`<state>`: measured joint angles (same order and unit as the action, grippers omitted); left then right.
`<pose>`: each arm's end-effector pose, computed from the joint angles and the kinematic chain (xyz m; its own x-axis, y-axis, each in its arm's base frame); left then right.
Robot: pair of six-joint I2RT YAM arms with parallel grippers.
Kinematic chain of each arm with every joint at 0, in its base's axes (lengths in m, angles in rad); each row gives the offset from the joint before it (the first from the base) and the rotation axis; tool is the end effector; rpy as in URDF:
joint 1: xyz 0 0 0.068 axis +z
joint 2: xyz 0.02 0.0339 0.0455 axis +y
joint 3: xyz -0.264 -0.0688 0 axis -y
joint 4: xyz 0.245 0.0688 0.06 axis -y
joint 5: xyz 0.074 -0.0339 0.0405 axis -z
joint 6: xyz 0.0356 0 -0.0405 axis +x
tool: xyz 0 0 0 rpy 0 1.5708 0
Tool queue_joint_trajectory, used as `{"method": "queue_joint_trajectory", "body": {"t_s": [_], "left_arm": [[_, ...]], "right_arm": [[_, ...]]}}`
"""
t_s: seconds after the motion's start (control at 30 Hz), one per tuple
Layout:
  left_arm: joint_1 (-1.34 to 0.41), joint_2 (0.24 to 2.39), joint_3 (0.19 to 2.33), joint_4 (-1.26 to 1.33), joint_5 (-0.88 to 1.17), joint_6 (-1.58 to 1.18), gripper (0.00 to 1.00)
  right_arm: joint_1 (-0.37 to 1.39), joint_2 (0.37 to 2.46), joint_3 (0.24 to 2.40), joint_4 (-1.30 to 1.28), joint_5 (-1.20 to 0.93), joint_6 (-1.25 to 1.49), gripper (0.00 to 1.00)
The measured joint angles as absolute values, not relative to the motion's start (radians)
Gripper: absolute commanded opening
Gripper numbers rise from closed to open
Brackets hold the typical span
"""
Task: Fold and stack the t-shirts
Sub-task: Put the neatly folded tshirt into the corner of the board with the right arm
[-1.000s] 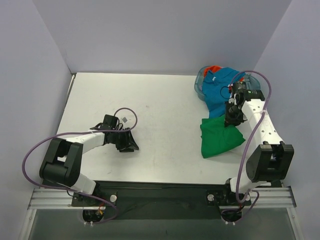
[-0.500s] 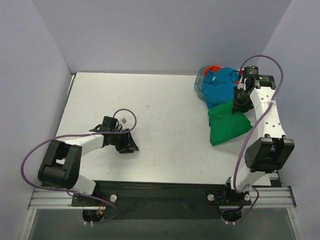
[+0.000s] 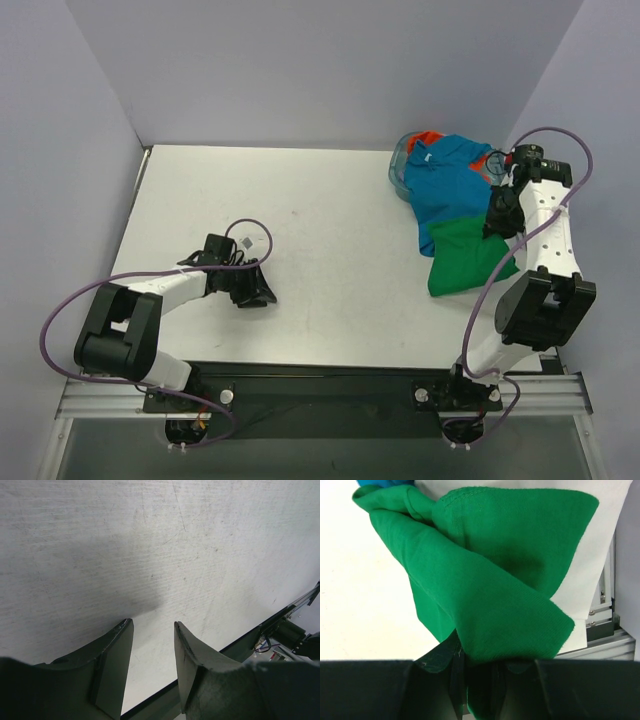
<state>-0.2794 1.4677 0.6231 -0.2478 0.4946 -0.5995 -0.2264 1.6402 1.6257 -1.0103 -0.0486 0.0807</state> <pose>0.2346 -0.0849 0.1392 -0.9600 -0.2412 -0.1423 -0.1076 0.7869 -0.6077 0.3327 -0.0749 0.3397 -0.8140 0.2701 -0.5142 0.2661 0.9603 0.0832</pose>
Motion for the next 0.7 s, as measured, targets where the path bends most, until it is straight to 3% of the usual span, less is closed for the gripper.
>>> {"method": "queue_joint_trajectory", "body": {"t_s": [0.47,0.6,0.67,0.7], "left_arm": [[-0.279,1.406,0.623,-0.324,0.448,-0.59,0.5],[-0.28,1.38,0.625,-0.353,0.442,-0.58,0.5],[-0.279,1.375,0.633,-0.376,0.437,-0.571,0.5],[-0.279,1.374,0.64,-0.388,0.432,-0.566,0.5]], "right_arm": [[-0.356,1.644,1.433,-0.868,0.072,0.159,0.02],[-0.412,1.654,1.433,-0.856,0.097,0.194,0.84],[-0.427,1.662,1.433,-0.854,0.126,0.201,1.0],[-0.432,1.665,1.431,-0.852,0.137,0.208,1.0]]}}
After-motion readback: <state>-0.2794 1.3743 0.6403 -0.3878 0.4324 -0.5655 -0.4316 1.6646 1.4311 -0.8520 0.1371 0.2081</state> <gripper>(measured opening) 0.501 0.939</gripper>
